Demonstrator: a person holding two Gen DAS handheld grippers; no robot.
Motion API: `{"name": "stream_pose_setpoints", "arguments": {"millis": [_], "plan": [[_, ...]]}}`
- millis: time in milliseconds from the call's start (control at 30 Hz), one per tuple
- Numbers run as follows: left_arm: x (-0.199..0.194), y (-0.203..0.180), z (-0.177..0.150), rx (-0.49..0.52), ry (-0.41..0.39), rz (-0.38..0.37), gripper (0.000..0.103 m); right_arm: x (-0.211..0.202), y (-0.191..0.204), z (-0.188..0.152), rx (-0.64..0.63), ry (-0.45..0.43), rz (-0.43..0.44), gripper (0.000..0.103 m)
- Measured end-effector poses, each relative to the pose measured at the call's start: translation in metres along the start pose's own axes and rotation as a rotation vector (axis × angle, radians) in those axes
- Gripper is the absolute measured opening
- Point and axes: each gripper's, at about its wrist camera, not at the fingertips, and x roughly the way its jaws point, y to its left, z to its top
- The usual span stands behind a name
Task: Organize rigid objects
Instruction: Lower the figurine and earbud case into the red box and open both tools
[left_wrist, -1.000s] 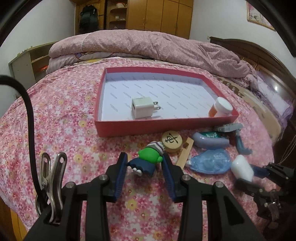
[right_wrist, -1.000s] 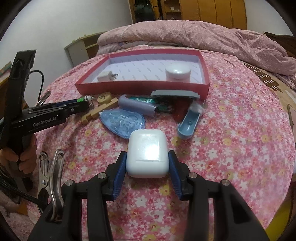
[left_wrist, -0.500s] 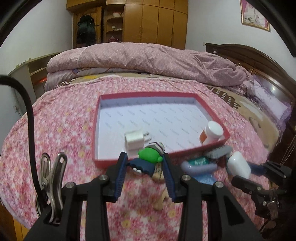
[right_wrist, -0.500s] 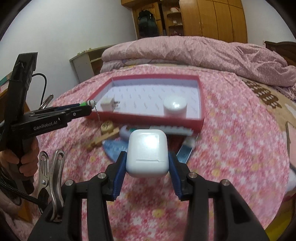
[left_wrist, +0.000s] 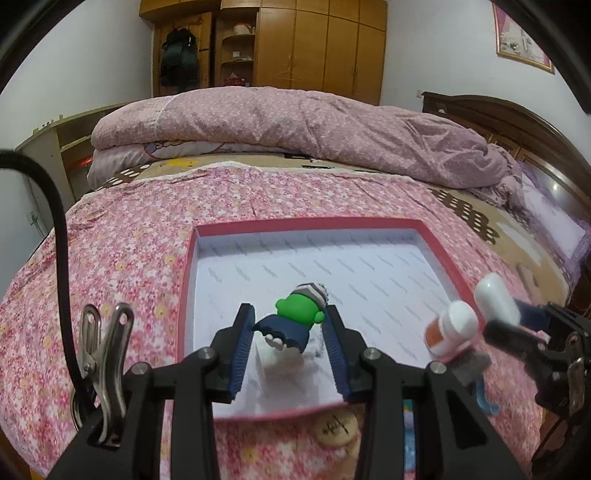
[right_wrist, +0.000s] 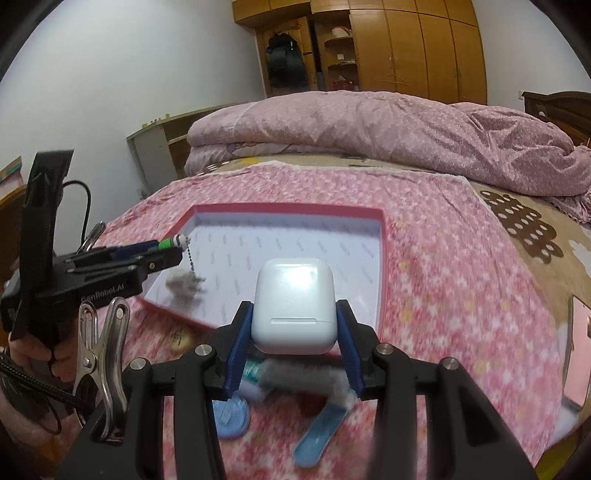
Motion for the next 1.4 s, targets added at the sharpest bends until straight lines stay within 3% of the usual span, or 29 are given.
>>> {"name": "stream_pose_setpoints", "arguments": {"millis": [367,900,1033,1400], "plan": [[0.038,0.009,0.018,-0.039,0.019,0.022,0.04,0.045,-0.013,0.032,0.081,0.004,-0.031,0.045],[0.067,0.004,0.012,-0.026,0.089,0.02,0.04,0.073,-0.019,0.031,0.103,0.061,-0.054,0.043],[0.066,0.001,0.011,-0.022,0.088,0.031,0.051,0.072,-0.018,0.031,0.094,0.058,-0.073,0.044],[0.051,0.001,0.007,-0.049,0.105,0.048,0.064,0.058,-0.011,0.029,0.073,0.01,-0.079,0.061]]}}
